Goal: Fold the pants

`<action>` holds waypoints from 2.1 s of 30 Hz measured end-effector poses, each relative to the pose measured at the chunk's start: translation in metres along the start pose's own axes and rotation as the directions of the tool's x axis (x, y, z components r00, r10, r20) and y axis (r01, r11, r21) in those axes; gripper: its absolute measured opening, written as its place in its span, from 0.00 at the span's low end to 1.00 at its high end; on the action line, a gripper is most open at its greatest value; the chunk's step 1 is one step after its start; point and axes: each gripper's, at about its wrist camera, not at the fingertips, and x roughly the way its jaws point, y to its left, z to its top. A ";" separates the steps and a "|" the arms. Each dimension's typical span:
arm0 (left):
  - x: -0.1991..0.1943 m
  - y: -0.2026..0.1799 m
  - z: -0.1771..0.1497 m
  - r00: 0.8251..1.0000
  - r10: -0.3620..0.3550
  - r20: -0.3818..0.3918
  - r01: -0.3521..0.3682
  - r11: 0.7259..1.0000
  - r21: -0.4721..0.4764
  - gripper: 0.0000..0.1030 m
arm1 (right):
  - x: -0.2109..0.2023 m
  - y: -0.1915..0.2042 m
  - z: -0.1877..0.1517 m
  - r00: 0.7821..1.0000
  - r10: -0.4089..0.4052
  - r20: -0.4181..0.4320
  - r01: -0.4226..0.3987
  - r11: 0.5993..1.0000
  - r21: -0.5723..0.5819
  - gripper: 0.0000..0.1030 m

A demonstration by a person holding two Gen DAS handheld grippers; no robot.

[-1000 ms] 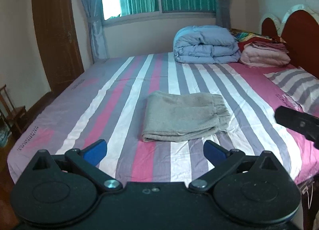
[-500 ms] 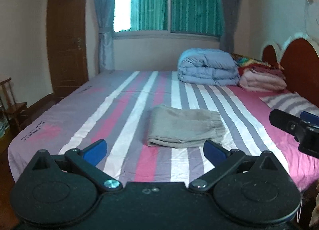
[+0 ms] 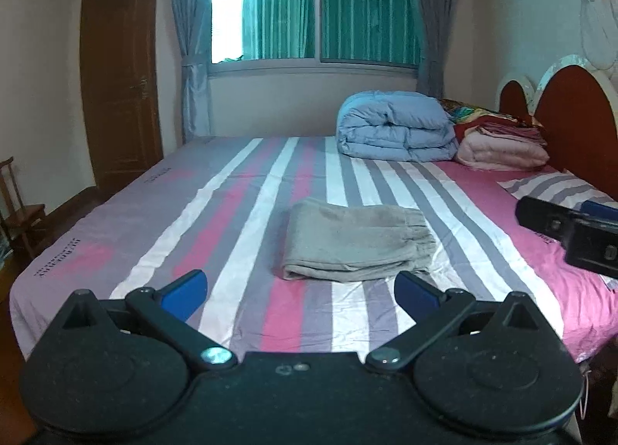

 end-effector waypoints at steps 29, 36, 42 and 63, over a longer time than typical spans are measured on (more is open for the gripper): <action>0.005 -0.002 -0.001 0.999 -0.019 -0.033 0.018 0.999 -0.041 0.94 | 0.010 0.000 -0.015 0.998 0.025 -0.049 -0.027 0.999 -0.042 1.00; 0.006 -0.003 -0.001 0.999 -0.015 -0.039 0.013 0.999 -0.046 0.94 | 0.011 -0.005 -0.016 0.999 0.014 -0.050 -0.016 0.999 -0.028 1.00; 0.007 -0.002 0.000 0.999 -0.013 -0.038 0.012 0.999 -0.049 0.94 | 0.013 -0.001 -0.016 0.998 0.015 -0.057 -0.016 1.000 -0.023 1.00; 0.004 -0.009 0.006 0.999 -0.012 0.044 0.013 1.000 -0.015 0.95 | 0.017 -0.008 -0.017 0.997 -0.032 -0.069 0.031 0.999 -0.024 1.00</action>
